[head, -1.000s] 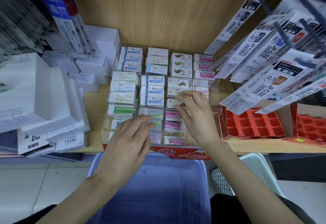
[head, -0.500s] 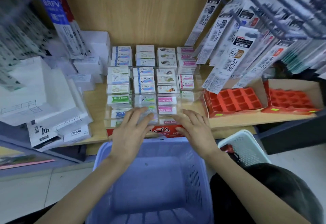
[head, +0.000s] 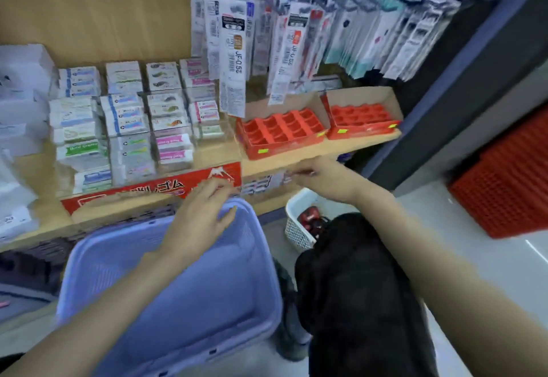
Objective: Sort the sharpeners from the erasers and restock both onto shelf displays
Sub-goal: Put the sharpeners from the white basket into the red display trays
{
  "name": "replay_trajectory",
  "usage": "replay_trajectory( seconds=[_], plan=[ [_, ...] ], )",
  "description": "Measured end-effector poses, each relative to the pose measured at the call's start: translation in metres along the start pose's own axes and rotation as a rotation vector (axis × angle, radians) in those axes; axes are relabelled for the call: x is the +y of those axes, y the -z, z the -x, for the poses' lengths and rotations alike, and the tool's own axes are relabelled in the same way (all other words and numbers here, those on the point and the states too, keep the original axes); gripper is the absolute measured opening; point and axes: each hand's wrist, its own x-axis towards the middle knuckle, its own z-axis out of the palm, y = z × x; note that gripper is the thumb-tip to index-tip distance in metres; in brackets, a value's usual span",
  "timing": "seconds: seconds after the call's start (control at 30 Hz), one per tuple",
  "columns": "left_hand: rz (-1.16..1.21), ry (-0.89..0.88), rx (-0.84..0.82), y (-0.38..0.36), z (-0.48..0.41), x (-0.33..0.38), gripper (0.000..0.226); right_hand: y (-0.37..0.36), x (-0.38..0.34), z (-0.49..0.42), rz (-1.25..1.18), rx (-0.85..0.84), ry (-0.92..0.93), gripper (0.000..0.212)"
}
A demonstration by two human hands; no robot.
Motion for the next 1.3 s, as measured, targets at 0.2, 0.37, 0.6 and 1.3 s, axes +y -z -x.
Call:
replay_trajectory(
  seconds=[0.2,0.37,0.6,1.3],
  plan=[
    [0.305,0.263,-0.203,-0.057,-0.048,0.051,0.027,0.011,0.091,0.016,-0.165,0.060,-0.127,0.028],
    [0.385,0.341,-0.386,-0.145,-0.080,0.050,0.027,-0.048,0.194,0.028,-0.359,0.096,-0.417,0.022],
    [0.309,0.337,-0.395,-0.244,-0.123,0.017,0.057,-0.123,0.274,0.036,-0.144,0.667,-1.145,0.062],
    [0.382,0.390,-0.343,-0.270,-0.111,0.021,0.073,-0.156,0.287,-0.016,-0.401,0.190,-0.530,0.044]
  ],
)
